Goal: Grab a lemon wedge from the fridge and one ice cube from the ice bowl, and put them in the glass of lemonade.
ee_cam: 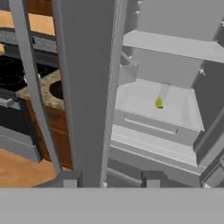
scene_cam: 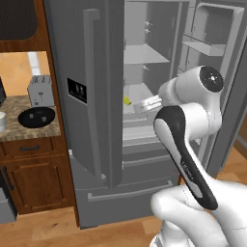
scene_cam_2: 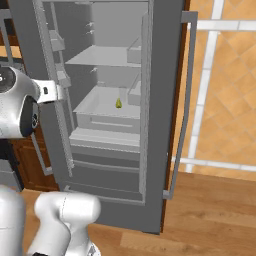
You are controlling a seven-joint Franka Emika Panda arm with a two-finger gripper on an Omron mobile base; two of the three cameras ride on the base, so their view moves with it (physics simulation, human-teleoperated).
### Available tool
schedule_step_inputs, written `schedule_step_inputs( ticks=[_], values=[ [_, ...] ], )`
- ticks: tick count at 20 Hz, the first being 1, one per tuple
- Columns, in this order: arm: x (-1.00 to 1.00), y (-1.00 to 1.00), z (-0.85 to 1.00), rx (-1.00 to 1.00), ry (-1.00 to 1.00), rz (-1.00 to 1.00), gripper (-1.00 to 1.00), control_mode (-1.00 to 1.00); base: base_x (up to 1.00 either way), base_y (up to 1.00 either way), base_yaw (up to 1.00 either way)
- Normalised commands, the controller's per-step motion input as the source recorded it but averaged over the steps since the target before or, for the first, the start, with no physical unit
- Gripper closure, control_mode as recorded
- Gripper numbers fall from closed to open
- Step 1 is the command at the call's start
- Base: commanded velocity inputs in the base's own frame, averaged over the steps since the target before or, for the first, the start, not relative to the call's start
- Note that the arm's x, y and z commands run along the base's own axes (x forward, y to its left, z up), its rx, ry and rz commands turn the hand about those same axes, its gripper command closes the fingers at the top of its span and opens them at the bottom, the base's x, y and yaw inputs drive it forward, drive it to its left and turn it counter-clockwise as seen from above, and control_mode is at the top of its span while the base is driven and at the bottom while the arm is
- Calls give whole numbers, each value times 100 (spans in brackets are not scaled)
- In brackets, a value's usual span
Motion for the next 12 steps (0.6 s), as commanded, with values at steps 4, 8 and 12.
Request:
schedule_step_inputs(
  ticks=[4,8,12],
  values=[
    [98,-13,0,4,21,20,-100,-100,0,0,0],
    [61,-9,-4,6,11,26,-100,-100,0,0,0],
    [22,6,0,8,-4,26,-100,-100,0,0,0]
  ],
)
